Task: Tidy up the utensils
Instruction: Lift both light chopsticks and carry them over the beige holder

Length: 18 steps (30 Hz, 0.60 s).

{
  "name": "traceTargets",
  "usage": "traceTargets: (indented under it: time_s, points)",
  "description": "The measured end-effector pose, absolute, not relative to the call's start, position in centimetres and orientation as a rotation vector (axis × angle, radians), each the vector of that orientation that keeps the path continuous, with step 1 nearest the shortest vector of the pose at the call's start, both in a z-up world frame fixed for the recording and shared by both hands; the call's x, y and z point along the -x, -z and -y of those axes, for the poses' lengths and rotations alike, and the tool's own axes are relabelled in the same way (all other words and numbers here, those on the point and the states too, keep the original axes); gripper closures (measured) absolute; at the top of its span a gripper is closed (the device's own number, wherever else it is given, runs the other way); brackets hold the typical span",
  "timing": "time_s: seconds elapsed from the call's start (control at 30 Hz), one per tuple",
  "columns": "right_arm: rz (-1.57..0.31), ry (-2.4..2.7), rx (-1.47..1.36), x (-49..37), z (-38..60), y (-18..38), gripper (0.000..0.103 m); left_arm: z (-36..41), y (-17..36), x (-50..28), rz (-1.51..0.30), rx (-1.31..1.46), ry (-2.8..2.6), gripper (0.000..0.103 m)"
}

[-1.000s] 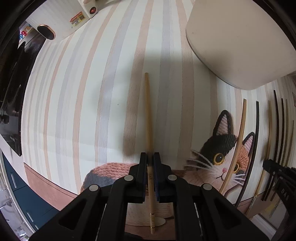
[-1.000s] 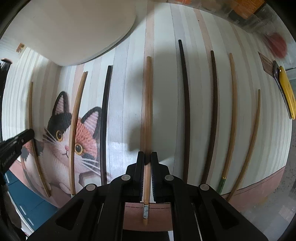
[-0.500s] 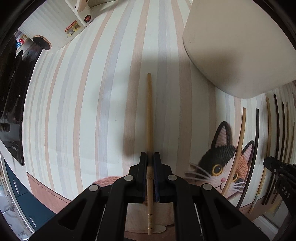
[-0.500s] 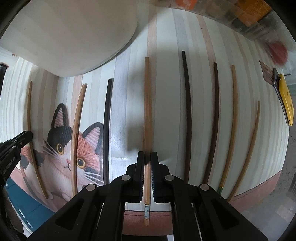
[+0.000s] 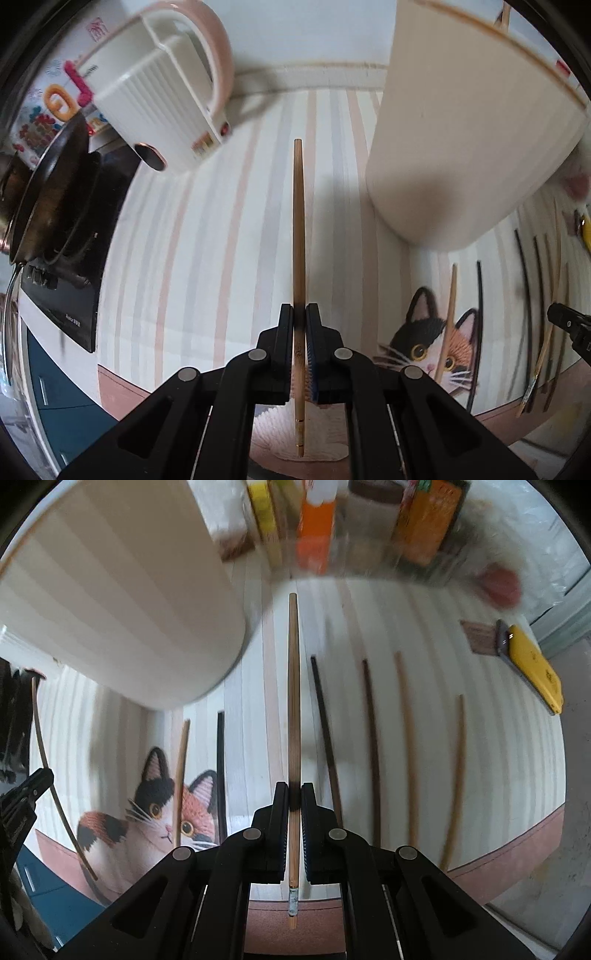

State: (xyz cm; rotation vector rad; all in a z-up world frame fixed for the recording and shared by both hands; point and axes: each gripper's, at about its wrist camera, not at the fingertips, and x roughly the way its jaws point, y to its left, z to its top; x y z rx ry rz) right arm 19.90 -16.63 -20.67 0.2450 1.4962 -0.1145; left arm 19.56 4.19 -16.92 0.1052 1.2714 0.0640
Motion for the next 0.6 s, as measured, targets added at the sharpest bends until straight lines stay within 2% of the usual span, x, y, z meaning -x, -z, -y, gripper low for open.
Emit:
traceTargets:
  time_s: [0.27, 0.6]
  points:
    - [-1.369, 0.096, -0.246, -19.6, 16.8, 15.8, 0.096, -4.9, 13.9, -18.7, -1.184, -0.049, -0.086, 0.099]
    - [-1.178, 0.054, -0.281, -21.3, 17.2, 7.9, 0.096, -5.4, 5.3, -19.1, -1.009, 0.033, -0.078, 0.099]
